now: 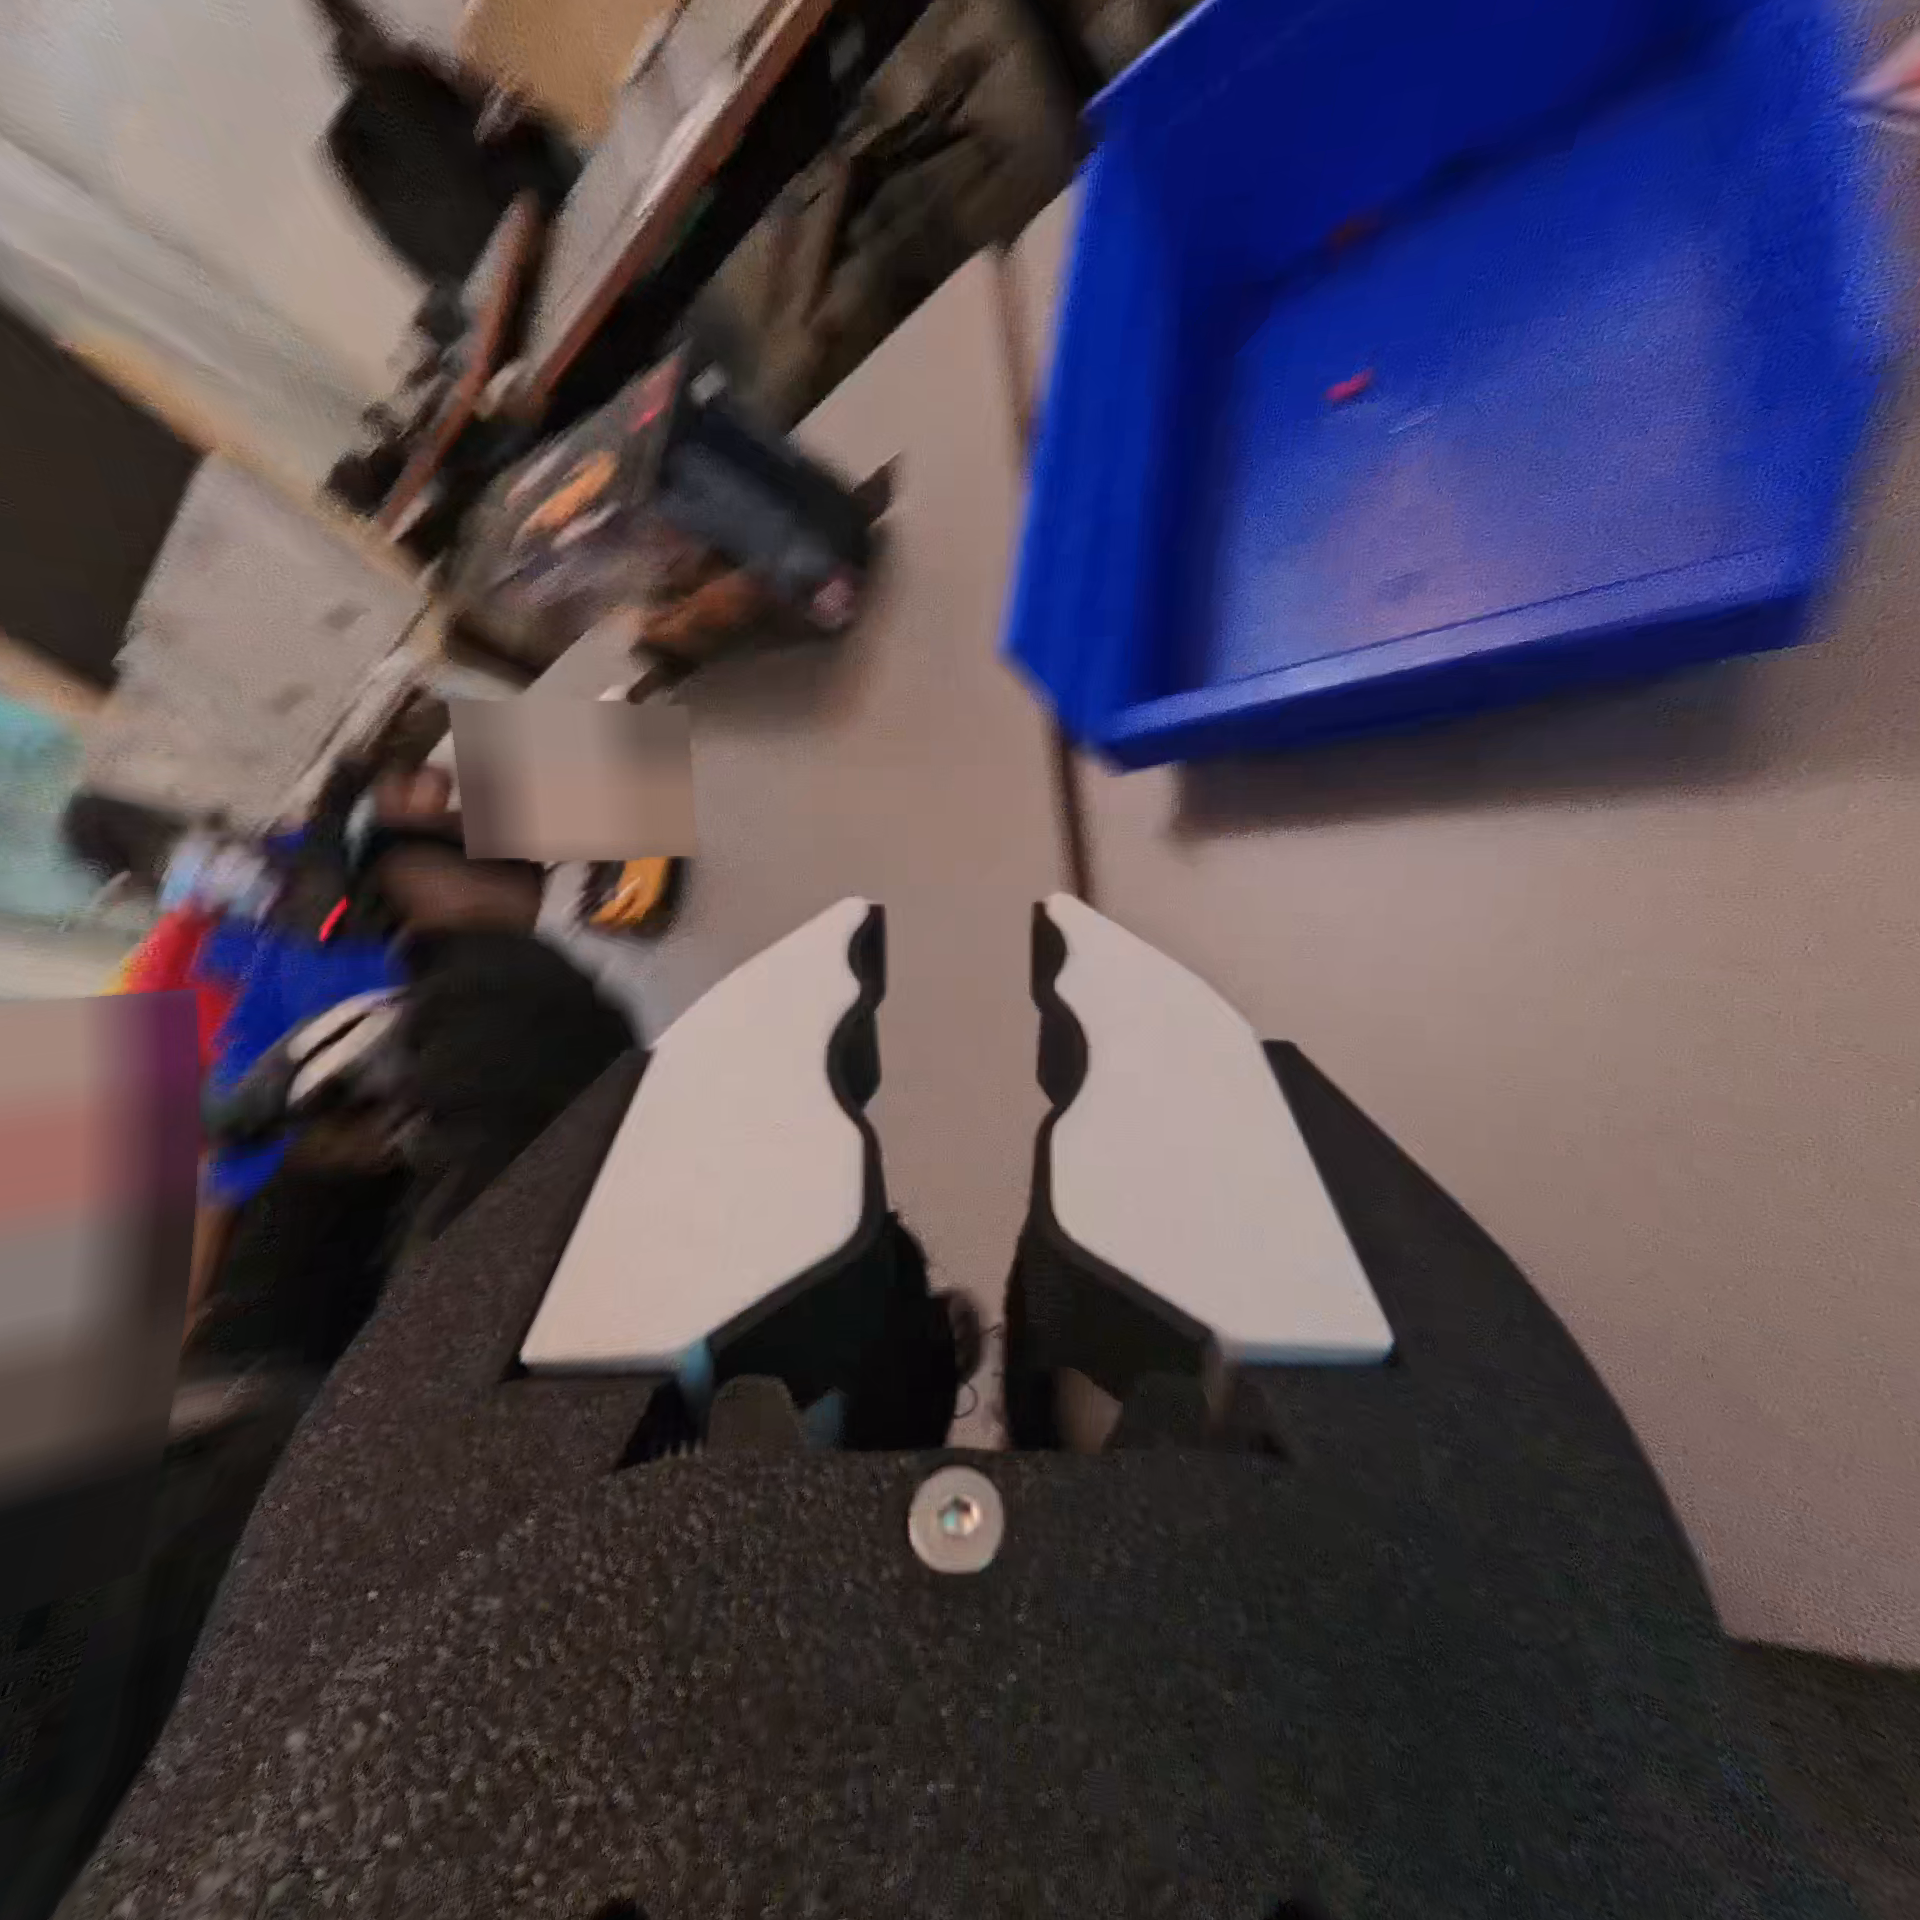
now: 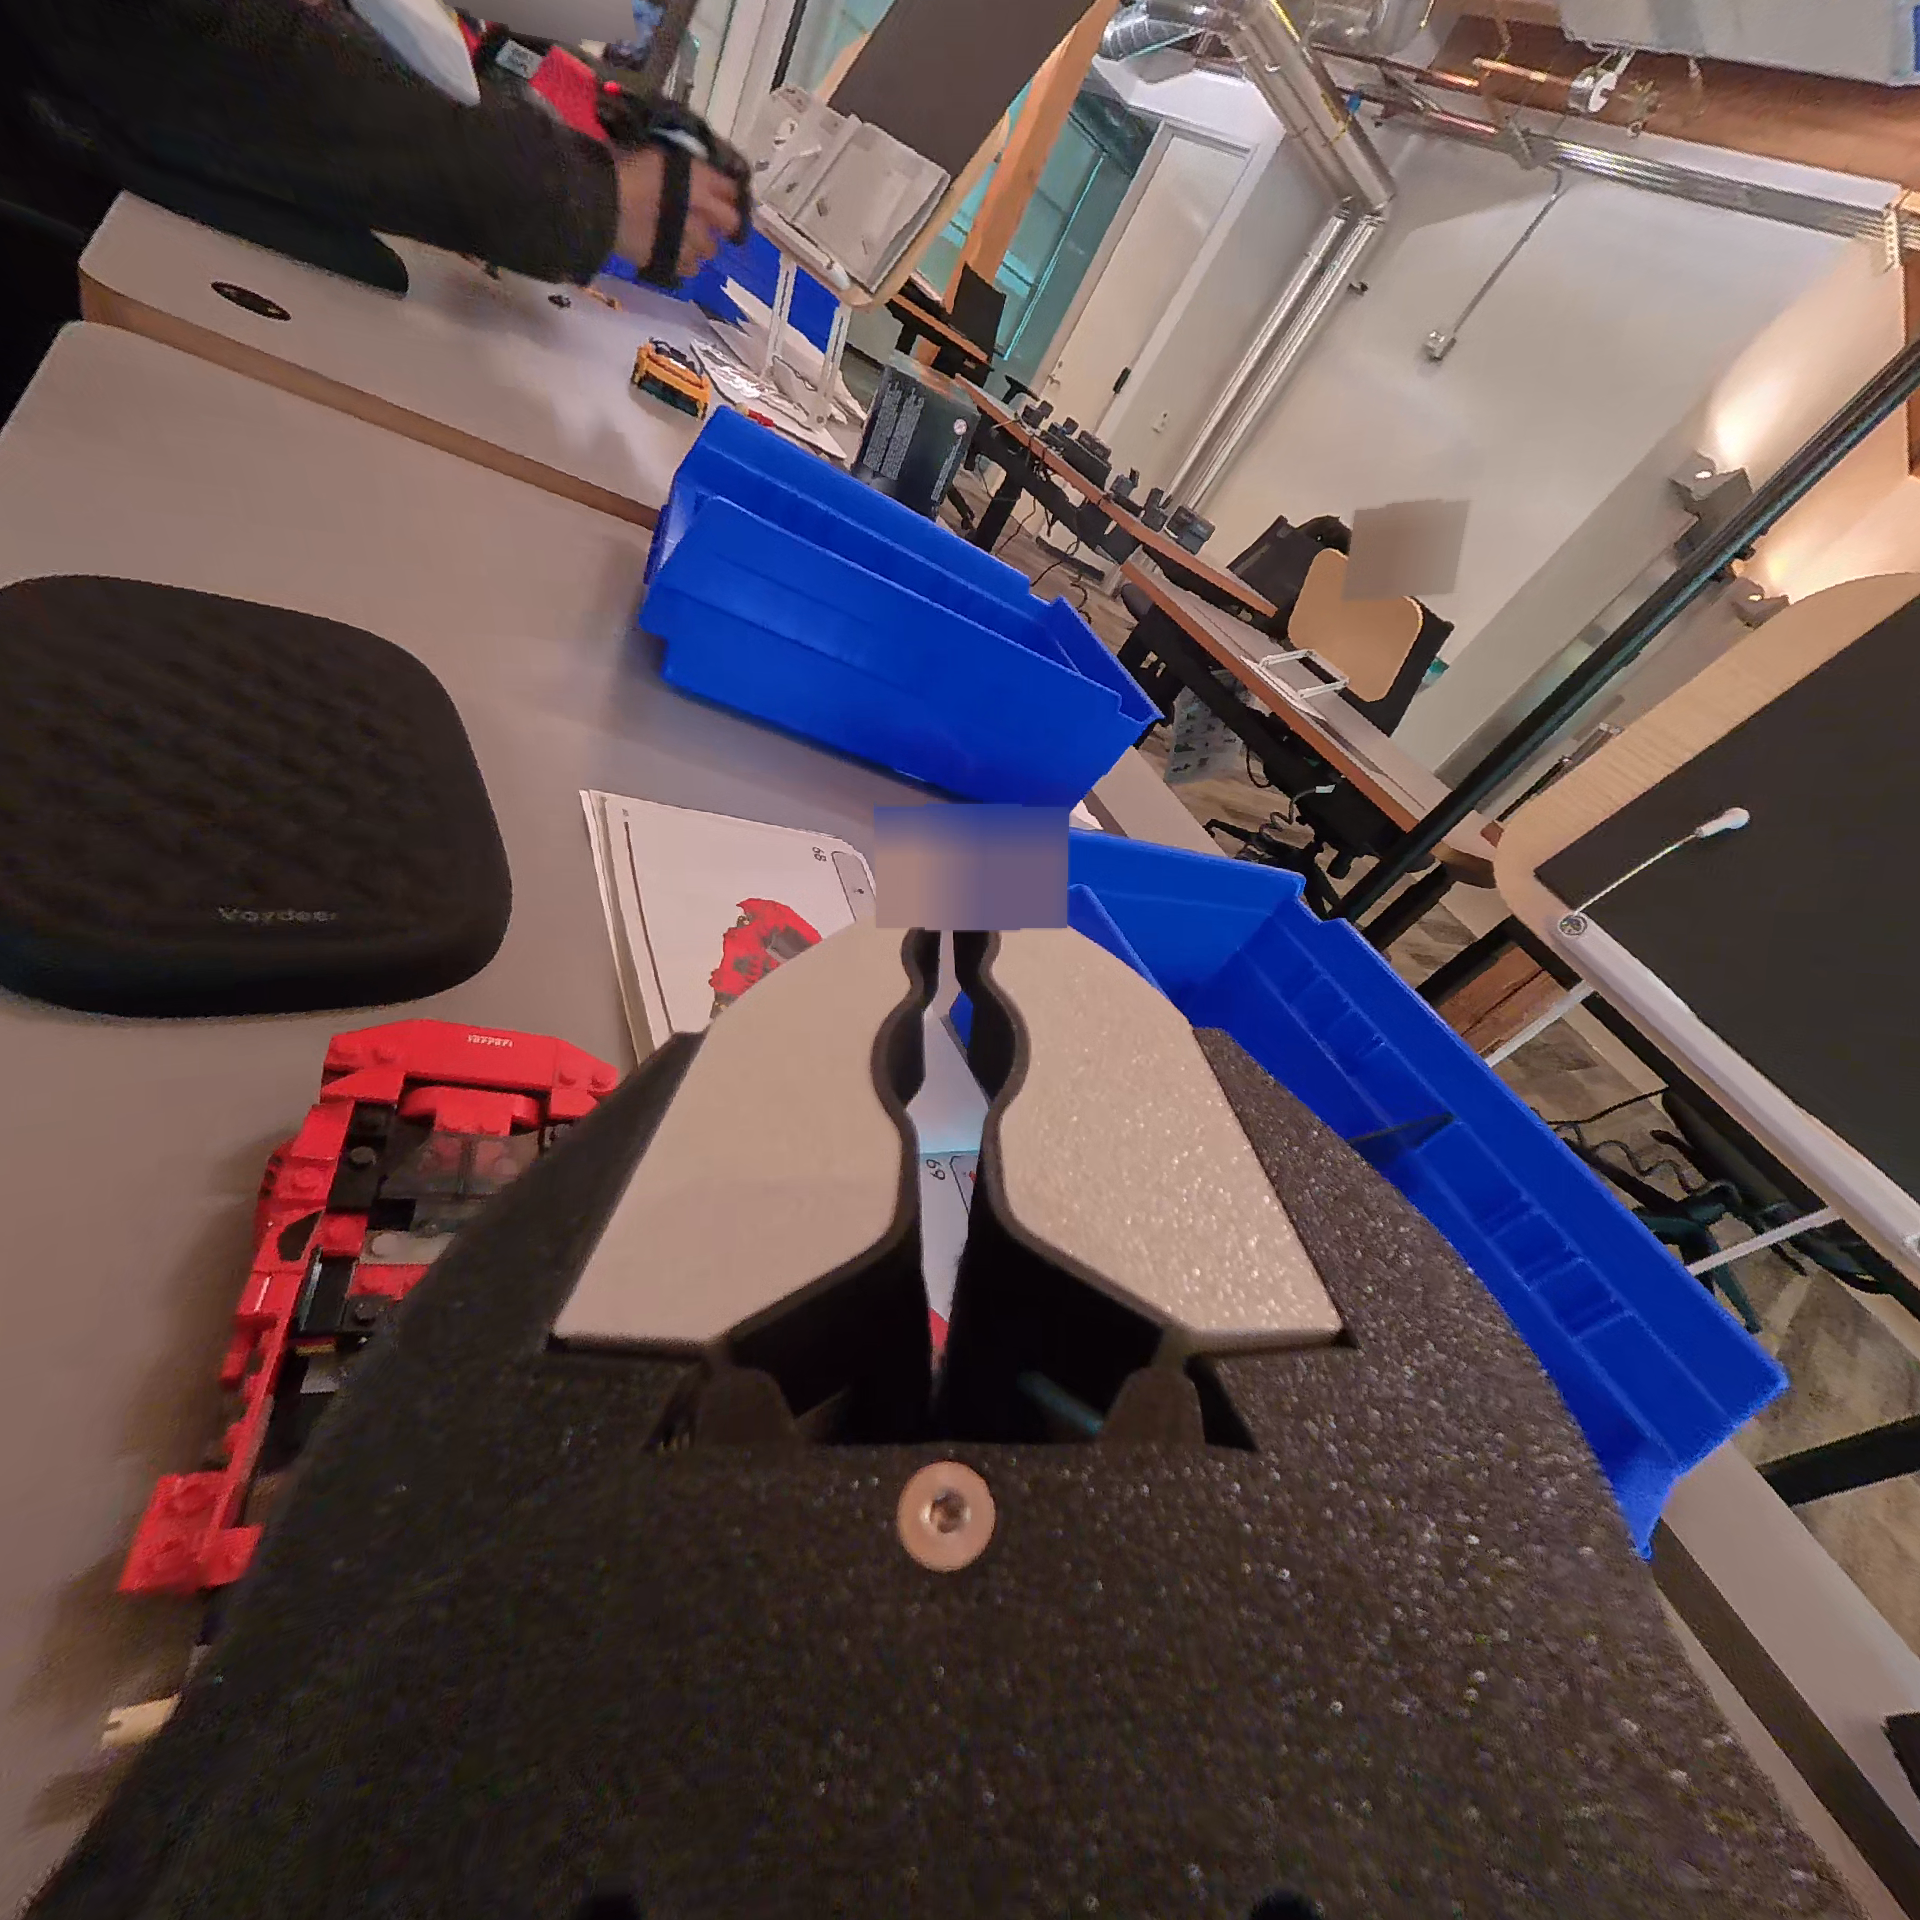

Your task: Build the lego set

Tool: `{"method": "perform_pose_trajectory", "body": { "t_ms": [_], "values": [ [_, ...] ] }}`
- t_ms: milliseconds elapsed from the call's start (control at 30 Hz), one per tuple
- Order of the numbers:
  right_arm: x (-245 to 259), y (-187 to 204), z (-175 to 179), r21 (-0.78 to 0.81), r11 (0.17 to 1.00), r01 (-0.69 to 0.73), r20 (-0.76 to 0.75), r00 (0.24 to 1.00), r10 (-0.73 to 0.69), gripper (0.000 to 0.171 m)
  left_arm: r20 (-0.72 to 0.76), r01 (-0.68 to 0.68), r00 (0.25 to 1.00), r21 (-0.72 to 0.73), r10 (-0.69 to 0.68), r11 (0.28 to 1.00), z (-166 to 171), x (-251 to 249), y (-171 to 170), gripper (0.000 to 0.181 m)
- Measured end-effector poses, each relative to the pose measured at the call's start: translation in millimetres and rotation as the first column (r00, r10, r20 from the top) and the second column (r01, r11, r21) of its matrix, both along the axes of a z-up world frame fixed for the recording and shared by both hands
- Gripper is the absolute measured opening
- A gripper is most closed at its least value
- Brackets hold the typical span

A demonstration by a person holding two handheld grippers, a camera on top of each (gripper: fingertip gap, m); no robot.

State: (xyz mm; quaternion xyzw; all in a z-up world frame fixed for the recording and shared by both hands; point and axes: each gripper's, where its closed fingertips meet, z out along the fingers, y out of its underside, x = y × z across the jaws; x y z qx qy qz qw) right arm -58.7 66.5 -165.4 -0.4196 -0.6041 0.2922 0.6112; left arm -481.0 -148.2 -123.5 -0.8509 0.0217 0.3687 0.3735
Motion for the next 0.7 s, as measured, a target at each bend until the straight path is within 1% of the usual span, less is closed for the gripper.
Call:
{"method": "perform_pose_trajectory", "body": {
  "t_ms": [33, 67, 100, 133, 200, 233, 267, 300, 333, 367, 400, 433, 467, 500, 533, 600, 700],
  "values": [
    [0, 0, -1, 0.004, 1.0, 0.002, 0.002, 1.0, -0.002, 0.002, -0.084, -0.094, 0.992, -0.029, 0.091, 0.995, 2, -17, -11, 0.024],
    [0, 0, -1, 0.005, 1.0, 0.003, 0.003, 1.0, -0.003, 0.002, -0.279, -0.21, 0.943, -0.068, 0.184, 0.975, 12, -36, -28, 0.024],
    [0, -1, -1, 0.003, 1.0, 0.002, 0.002, 1.0, -0.002, 0.002, -0.427, -0.281, 0.874, -0.053, 0.233, 0.958, 20, -44, -39, 0.024],
    [1, 0, 0, 0.002, 1.0, 0.003, 0.001, 1.0, -0.003, 0.002, -0.431, -0.263, 0.874, -0.026, 0.227, 0.964, 12, -40, -37, 0.025],
    [2, 0, 0, -0.004, 1.0, 0.002, -0.001, 1.0, -0.002, 0.002, -0.191, -0.083, 0.978, 0.039, 0.089, 0.996, -38, -2, -16, 0.028],
    [2, 1, -1, -0.012, 1.0, -0.001, 0.0, 1.0, 0.001, 0.002, -0.147, -0.046, 0.988, 0.039, 0.051, 0.998, -61, 14, -13, 0.028],
    [1, 2, -2, -0.025, 1.0, -0.006, 0.0, 1.0, 0.006, 0.002, -0.192, -0.041, 0.981, 0.0, 0.04, 0.999, -79, 26, -15, 0.031],
    [0, 2, -3, -0.04, 0.999, -0.013, 0.0, 1.0, 0.013, 0.002, -0.27, -0.042, 0.962, -0.046, 0.028, 0.998, -92, 37, -18, 0.033],
    [-1, 2, -4, -0.051, 0.999, -0.019, 0.003, 1.0, 0.019, 0.002, -0.295, -0.02, 0.956, -0.066, 0.0, 0.998, -106, 53, -18, 0.033],
    [-2, 3, -5, -0.054, 0.998, -0.018, 0.008, 1.0, 0.018, 0.003, -0.166, 0.07, 0.983, -0.056, -0.078, 0.996, -127, 81, -9, 0.033],
    [-2, 3, -7, -0.052, 0.999, -0.013, 0.013, 1.0, 0.013, 0.003, 0.092, 0.226, 0.97, 0.012, -0.227, 0.974, -145, 126, 6, 0.033],
    [-2, 3, -8, -0.049, 0.999, -0.009, 0.017, 1.0, 0.009, 0.003, 0.324, 0.348, 0.867, 0.149, -0.378, 0.925, -142, 174, 20, 0.033],
    [-3, 2, -8, -0.05, 0.999, -0.009, 0.021, 1.0, 0.011, 0.003, 0.441, 0.395, 0.756, 0.281, -0.484, 0.874, -121, 205, 32, 0.034],
    [-3, 1, -9, -0.052, 0.999, -0.013, 0.022, 1.0, 0.014, 0.003, 0.46, 0.413, 0.697, 0.368, -0.55, 0.833, -94, 218, 42, 0.034],
    [-4, 1, -8, -0.05, 0.999, -0.014, 0.022, 1.0, 0.015, 0.003, 0.424, 0.42, 0.693, 0.42, -0.582, 0.805, -69, 218, 52, 0.036],
    [-3, 0, -7, -0.038, 0.999, -0.01, 0.022, 1.0, 0.011, 0.003, 0.34, 0.41, 0.733, 0.471, -0.589, 0.782, -27, 201, 71, 0.039],
    [0, 1, -7, -0.039, 0.999, -0.006, 0.016, 1.0, 0.007, 0.002, 0.332, 0.372, 0.74, 0.523, -0.585, 0.767, 12, 176, 95, 0.04]
  ]
}}
